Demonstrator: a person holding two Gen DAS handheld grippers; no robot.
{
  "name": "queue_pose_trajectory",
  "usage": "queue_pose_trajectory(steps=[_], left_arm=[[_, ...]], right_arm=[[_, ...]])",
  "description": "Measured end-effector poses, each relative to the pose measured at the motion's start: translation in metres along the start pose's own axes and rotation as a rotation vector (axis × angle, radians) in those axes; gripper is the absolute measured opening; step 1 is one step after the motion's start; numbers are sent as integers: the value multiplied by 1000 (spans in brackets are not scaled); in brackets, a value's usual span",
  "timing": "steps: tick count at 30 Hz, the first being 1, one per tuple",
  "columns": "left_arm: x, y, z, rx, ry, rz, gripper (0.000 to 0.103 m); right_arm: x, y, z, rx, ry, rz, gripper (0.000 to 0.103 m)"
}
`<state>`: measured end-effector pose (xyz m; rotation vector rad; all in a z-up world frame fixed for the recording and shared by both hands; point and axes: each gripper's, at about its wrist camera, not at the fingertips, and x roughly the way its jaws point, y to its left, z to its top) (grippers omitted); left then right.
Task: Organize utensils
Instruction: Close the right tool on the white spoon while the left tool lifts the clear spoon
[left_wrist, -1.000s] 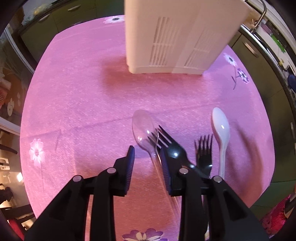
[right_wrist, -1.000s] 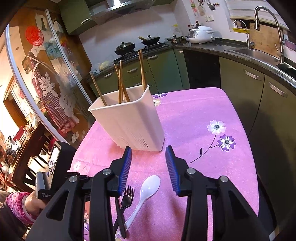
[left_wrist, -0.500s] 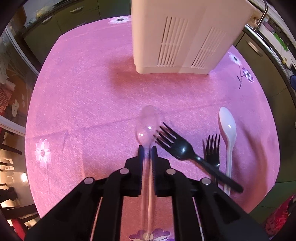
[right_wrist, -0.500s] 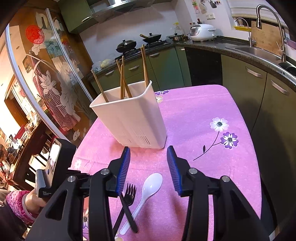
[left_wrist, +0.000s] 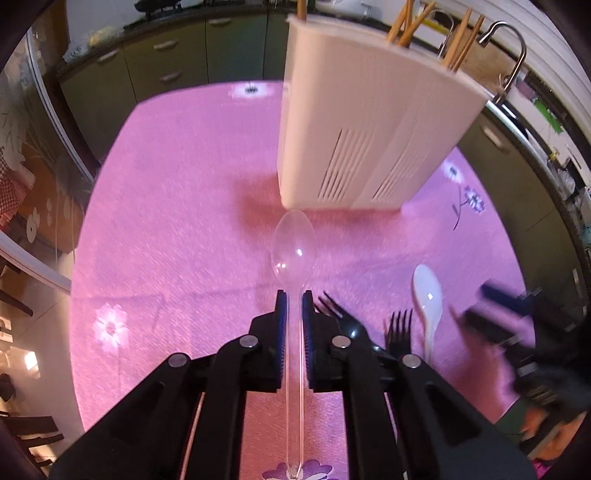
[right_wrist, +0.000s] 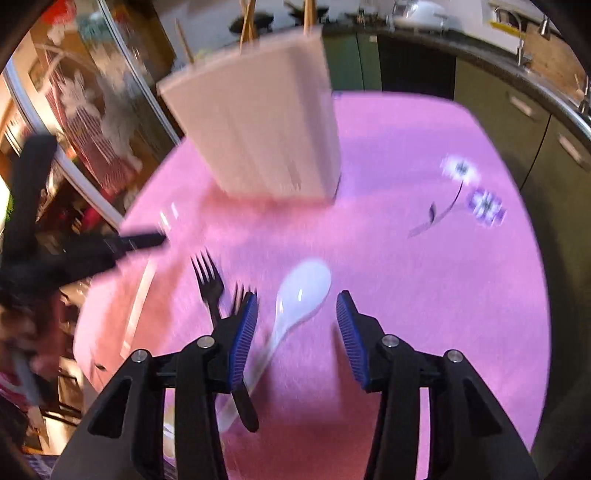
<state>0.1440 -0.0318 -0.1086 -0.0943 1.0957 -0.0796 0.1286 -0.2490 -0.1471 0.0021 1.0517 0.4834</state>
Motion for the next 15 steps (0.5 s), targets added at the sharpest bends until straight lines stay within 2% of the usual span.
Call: queue_pose_trajectory(steps=[4,9,15], left_arm=[[-8,0,2,5,-23,-9,8],[-12,1,-2,12,-28,-22,8],[-13,-2,-3,22,-33,-33,8]], right_arm=[[26,14,-14,-43,71,-55,40],[38,28,-13,-68,54,-139,41],[45,29,-1,-51,40,-157,41]])
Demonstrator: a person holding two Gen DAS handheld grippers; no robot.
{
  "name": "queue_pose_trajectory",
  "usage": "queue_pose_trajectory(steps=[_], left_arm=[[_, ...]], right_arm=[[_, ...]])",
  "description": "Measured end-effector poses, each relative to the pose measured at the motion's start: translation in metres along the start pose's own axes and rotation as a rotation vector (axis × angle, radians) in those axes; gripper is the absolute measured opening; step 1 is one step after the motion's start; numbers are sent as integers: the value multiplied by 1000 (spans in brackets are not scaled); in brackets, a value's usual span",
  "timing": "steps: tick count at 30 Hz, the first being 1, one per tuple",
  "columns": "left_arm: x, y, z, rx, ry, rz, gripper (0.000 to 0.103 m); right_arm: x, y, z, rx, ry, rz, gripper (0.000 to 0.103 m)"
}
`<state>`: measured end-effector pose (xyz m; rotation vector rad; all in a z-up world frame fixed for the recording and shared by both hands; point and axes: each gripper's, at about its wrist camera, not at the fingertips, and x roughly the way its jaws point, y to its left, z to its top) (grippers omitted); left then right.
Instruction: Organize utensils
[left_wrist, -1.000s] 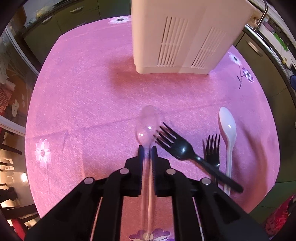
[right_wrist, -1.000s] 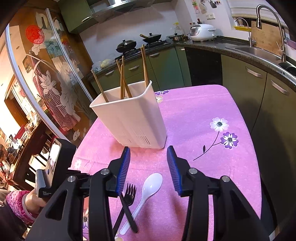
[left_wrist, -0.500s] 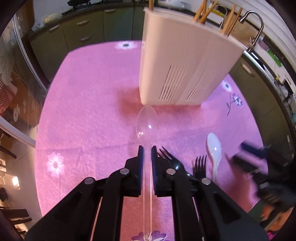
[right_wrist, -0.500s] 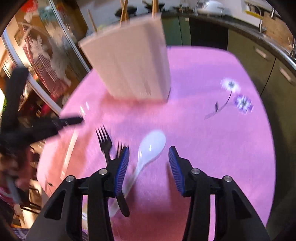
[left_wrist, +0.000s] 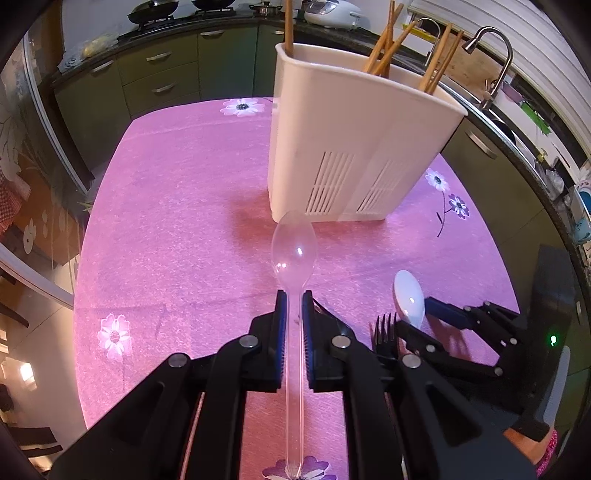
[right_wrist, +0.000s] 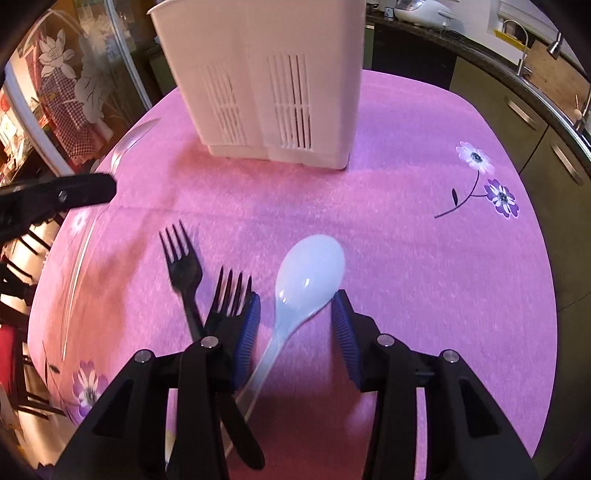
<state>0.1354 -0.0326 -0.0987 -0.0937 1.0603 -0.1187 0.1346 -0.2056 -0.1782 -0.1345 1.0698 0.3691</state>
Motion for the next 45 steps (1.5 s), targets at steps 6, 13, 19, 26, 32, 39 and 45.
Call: queue_pose_trajectory(steps=[6,13,19,26,32,39,45], left_arm=[[-1,0,0,7,-1,-6,8],[-4,0,3,6,-9,-11,8],[-15,-3,7,9,-34,-21,8],[-34,-10,10,28,-69,-35,8],[-56,-22,16,53,-114,-67,8],[-97,-35,39,79,-234,-86,8],[-132,-43,72,80,-382,-96,8]], right_arm=[[0,-6,3,9,-26,10,33],[-21,-25,-1,42,-75,59,30],[-53,-32,0,50,-145,99,30],[-78,-39,-2,55,-194,138,30],[-99,-40,-2,57,-238,155,30],[-122,-42,4,57,-285,165,13],[-136,-44,11,51,-312,152,13]])
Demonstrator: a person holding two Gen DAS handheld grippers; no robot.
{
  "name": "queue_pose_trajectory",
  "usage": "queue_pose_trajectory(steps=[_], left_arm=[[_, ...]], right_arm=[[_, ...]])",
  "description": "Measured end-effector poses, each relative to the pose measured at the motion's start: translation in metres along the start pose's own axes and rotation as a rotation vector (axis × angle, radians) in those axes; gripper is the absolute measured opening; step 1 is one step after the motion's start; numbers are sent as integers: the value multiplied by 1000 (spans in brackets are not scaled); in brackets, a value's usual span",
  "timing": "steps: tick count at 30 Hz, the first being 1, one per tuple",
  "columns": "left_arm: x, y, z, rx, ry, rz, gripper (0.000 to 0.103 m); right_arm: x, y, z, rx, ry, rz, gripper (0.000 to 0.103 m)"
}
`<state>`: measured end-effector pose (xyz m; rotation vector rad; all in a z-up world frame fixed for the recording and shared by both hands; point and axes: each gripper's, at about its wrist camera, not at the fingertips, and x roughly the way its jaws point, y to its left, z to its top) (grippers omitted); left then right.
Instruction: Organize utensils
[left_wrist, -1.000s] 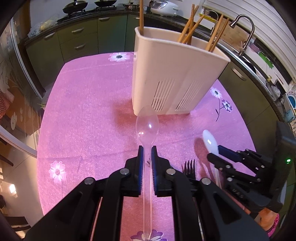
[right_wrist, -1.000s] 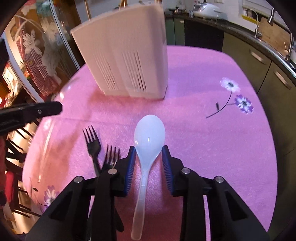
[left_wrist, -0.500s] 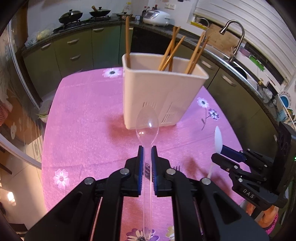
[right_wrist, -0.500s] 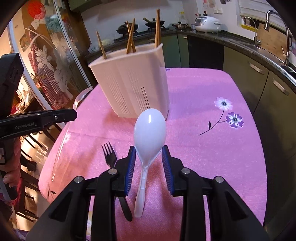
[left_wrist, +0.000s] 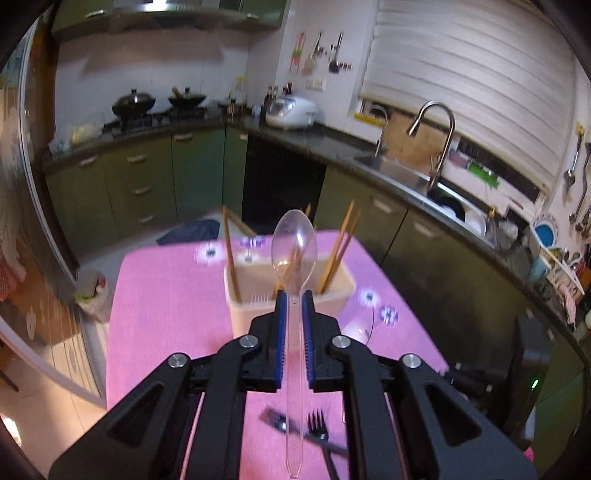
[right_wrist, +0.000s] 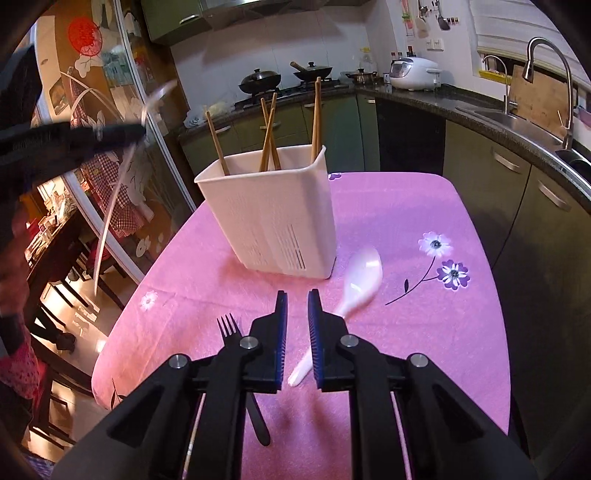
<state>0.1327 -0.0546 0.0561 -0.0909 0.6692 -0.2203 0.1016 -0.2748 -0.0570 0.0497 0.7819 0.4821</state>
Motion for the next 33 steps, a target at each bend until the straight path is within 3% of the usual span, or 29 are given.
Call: queue_pose_trajectory(steps=[3,6,8,12,14,16,21,27,30,33], left_arm=[[2,-4,8,2,-18,12,8],[7,-9,8,7,-11,2,8],[8,-11,6,10,-6,-2,8],[8,-9,2,12,-2,0,8],[9,-6,3,9,0,1,8],[9,-4,2,8,1,4,8],[10,-2,-1,11,9,2,8],[9,-1,-3,7,8,3,8],[10,0,-4,8,10,5,8],[10,-1,-6,7,15,7,8]], right_arm=[[7,-6,2,8,21,-16,13],[35,-30,7,51,111,-44,13],[57,-44,5,74,172,-53,25],[99,-59,-1,93,276,-93,36],[110,-60,-1,95,283,-123,50],[118,-62,3,85,256,-172,56],[135,-85,22,149,245,-165,55],[151,-98,26,179,296,-119,50],[150,-96,26,171,281,-124,33],[152,-92,25,166,284,-114,30]])
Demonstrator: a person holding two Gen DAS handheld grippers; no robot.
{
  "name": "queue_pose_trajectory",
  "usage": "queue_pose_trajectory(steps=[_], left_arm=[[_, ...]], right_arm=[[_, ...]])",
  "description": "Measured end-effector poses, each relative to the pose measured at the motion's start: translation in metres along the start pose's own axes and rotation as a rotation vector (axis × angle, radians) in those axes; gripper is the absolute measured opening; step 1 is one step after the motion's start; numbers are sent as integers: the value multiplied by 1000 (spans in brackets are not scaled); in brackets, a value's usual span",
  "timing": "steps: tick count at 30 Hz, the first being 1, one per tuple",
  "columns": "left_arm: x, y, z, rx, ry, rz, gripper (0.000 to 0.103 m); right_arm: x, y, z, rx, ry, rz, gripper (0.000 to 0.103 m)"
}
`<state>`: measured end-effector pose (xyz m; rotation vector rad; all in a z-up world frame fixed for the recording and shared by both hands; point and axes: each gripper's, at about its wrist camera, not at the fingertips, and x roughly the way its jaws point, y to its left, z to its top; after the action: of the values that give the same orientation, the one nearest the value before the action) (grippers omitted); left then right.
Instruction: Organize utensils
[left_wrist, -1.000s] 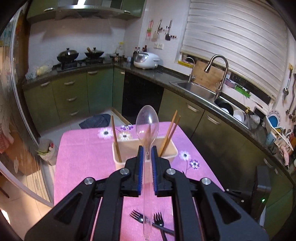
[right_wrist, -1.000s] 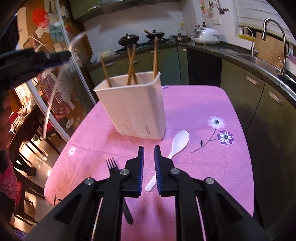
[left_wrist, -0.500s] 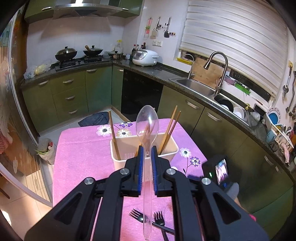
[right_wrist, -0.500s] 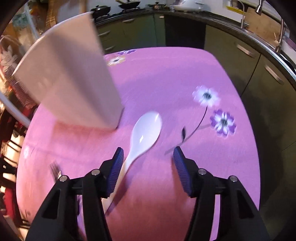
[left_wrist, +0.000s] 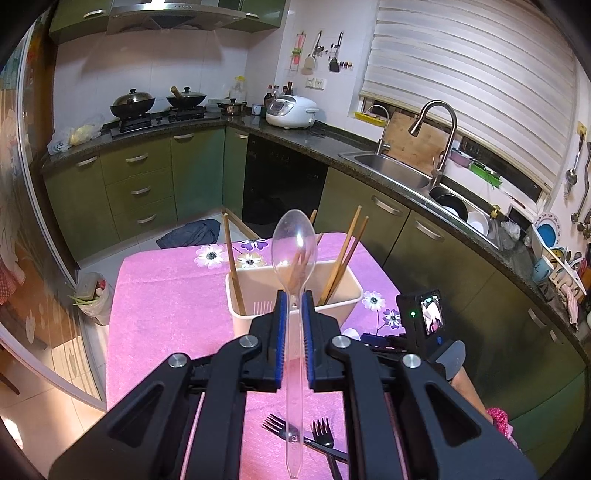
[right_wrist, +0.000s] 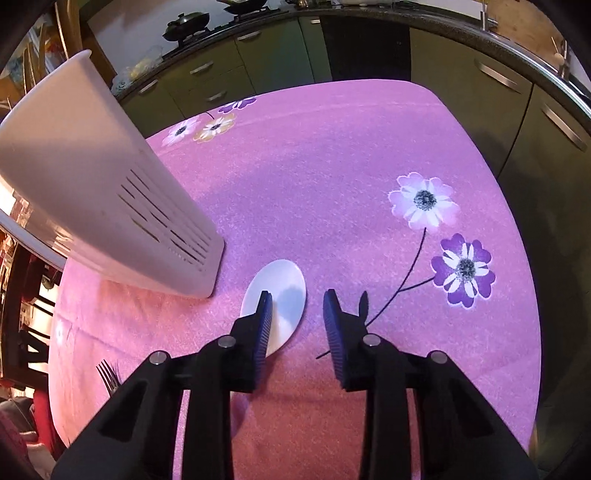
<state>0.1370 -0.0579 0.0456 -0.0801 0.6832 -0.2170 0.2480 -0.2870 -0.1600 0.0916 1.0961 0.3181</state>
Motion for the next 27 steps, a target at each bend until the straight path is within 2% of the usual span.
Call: queue_pose_trajectory(steps=[3,4,5,12,18,24,27], left_arm=[[0,0,1,-2,-1,0,8],[0,0,1,-2,-1,0,8],[0,0,0,-1,-1,1,8],[1,0,3,-1,1,0,8],[-1,5,10,-13,-19,-1,8],[1,7,24,-24,-66,3,8],[3,7,34,-32,-117,4,8]], right_arm=[[6,2,4,1,6,19,26],[6,5,4,-7,-4,14,11],[4,8,3,-17,-12,9,6],[-16,28,0,-52,-93,3,3],[-57,34,-4,-65,-210,-1,3],[-81,36,-7,-75,-270,-8,3],[-92,33,-10,-74,-290,-10,3]])
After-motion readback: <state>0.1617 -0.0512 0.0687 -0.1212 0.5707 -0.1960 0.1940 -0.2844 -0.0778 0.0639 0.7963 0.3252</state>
